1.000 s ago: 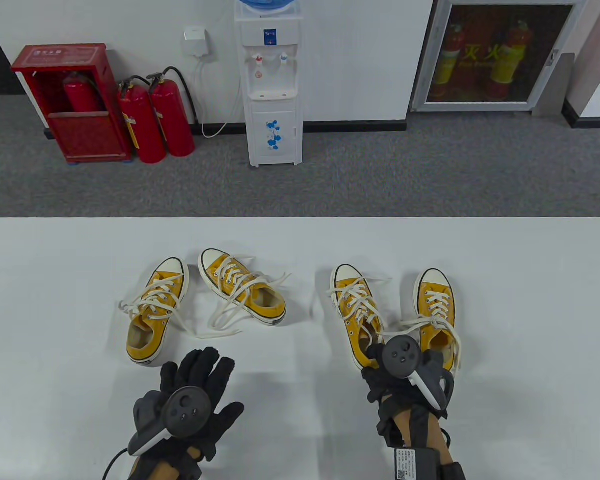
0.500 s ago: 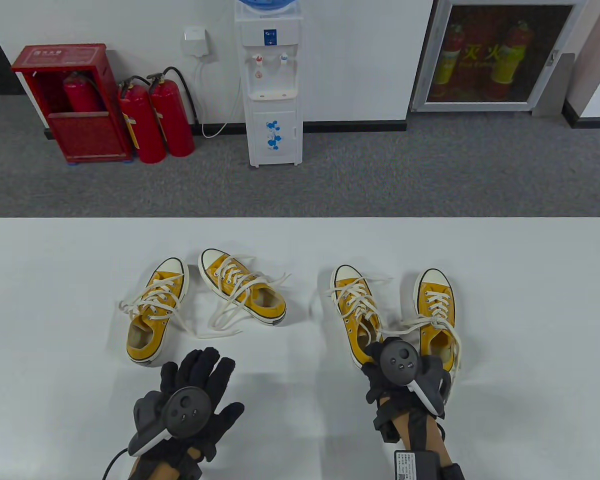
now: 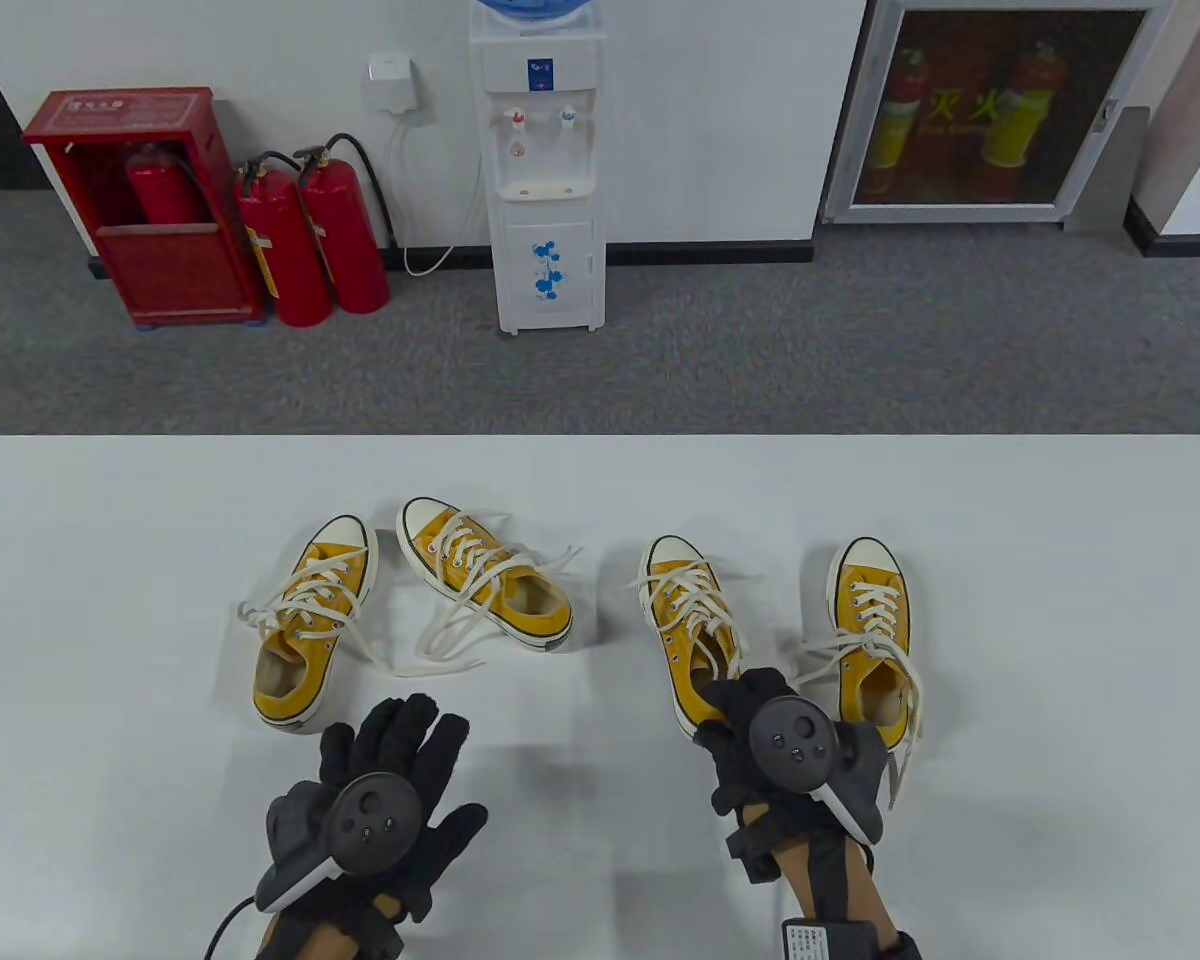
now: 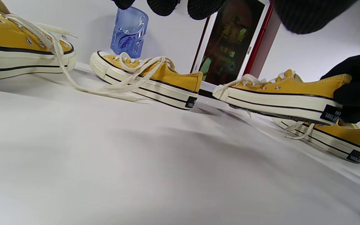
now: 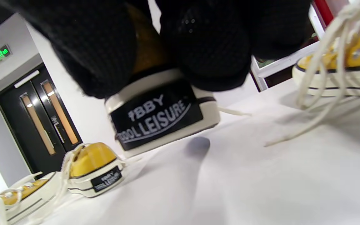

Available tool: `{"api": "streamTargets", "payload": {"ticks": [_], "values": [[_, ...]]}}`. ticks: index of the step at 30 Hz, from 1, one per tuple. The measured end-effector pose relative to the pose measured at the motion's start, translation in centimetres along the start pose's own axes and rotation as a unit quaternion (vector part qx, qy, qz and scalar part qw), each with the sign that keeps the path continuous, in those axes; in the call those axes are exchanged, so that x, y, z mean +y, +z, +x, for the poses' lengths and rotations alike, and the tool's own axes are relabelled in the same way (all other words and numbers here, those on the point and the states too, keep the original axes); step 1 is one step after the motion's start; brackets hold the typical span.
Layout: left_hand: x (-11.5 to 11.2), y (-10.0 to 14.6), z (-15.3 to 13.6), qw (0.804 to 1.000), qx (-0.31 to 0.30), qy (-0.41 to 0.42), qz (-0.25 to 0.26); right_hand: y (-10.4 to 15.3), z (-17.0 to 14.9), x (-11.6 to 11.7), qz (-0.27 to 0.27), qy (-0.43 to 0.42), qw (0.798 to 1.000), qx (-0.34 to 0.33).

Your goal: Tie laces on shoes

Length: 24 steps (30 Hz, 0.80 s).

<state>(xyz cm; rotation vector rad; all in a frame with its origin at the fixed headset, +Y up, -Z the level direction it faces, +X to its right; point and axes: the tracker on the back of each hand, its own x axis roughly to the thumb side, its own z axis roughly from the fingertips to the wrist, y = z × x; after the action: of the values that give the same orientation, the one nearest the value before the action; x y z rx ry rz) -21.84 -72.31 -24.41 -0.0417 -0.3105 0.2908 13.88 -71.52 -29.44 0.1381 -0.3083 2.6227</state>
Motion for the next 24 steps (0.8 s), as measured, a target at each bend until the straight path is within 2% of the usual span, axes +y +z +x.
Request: {"api": "streamTargets", "payload": {"ticks": [10, 17, 24], "values": [[0.1, 0.0, 0.0, 1.0, 0.0, -0.001, 0.002, 1.4, 3.6, -1.3, -0.038, -0.044, 0.996, -0.065], [0.1, 0.0, -0.1, 1.0, 0.0, 0.0, 0.005, 3.1, 7.5, -2.1, -0.072, -0.06, 0.984, -0.151], [0.3, 0.1, -0.2, 1.0, 0.002, 0.004, 0.011, 5.2, 11.3, -1.2, -0.045, -0.059, 0.969, -0.235]]}}
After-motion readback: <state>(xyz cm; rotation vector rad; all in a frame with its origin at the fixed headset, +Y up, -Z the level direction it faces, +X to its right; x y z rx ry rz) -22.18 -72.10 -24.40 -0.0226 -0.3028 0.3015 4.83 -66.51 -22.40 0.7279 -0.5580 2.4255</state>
